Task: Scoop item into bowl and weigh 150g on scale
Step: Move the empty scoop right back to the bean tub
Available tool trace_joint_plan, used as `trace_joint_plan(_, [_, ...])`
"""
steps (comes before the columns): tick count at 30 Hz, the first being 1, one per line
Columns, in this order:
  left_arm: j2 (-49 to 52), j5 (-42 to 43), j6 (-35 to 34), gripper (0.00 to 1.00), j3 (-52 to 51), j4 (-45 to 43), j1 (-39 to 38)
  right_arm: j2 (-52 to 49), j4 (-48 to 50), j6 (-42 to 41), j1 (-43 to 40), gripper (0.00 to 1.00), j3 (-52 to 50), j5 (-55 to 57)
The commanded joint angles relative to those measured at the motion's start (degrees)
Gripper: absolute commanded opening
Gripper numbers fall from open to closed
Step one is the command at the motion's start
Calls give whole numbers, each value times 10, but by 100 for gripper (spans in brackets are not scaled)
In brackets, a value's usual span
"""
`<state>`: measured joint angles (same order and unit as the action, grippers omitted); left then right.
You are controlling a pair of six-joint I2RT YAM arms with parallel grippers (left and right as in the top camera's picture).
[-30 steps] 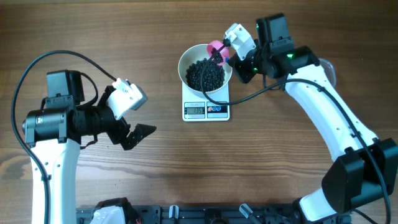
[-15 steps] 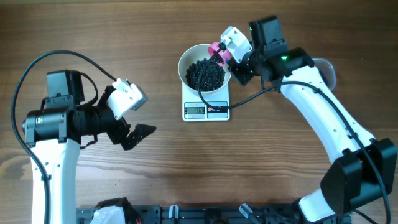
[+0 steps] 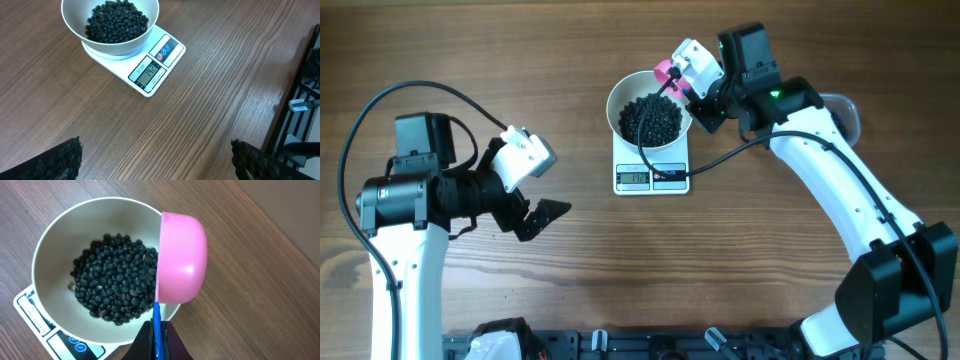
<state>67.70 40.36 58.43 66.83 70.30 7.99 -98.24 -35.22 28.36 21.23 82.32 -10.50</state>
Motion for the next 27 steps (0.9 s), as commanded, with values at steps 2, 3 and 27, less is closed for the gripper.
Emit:
trace_joint_plan(2, [-6, 0, 12, 100, 5, 0, 0, 10, 5, -15, 3, 4, 13, -20])
trace_joint_plan(3, [-6, 0, 12, 100, 5, 0, 0, 10, 5, -16, 3, 4, 13, -21])
trace_joint_plan(27, [-6, 0, 12, 100, 5, 0, 0, 46, 83, 55, 47, 4, 18, 157])
